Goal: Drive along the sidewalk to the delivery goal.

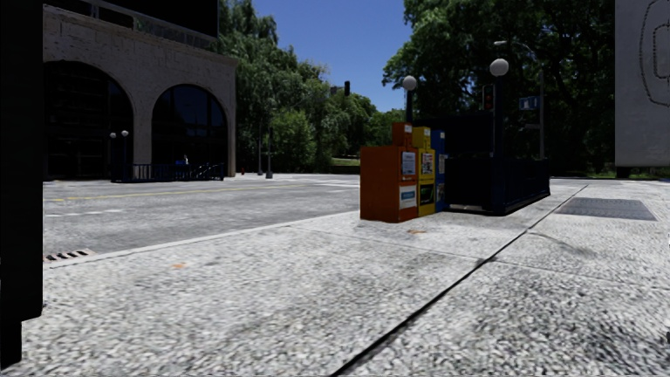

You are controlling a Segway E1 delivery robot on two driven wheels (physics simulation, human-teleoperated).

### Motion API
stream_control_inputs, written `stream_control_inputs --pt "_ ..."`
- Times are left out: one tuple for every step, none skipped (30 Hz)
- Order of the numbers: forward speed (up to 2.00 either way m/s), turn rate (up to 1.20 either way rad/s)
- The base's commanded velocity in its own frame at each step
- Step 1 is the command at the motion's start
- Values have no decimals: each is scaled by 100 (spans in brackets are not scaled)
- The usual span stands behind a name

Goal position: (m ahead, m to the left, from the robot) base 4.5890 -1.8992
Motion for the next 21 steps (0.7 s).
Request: stream_control_inputs --pt "200 -47" --pt "200 -48" --pt "200 -48" --pt "200 -48" --pt "200 -48" --pt "200 -48" --pt "200 -48" --pt "200 -48" --pt "200 -48" --pt "200 -48" --pt "200 -48" --pt "200 -48" --pt "200 -48" --pt "200 -48" --pt "200 -48" --pt "200 -48" --pt "200 -48" --pt "200 -48" --pt "200 -48" --pt "200 -48" --pt "200 -48"
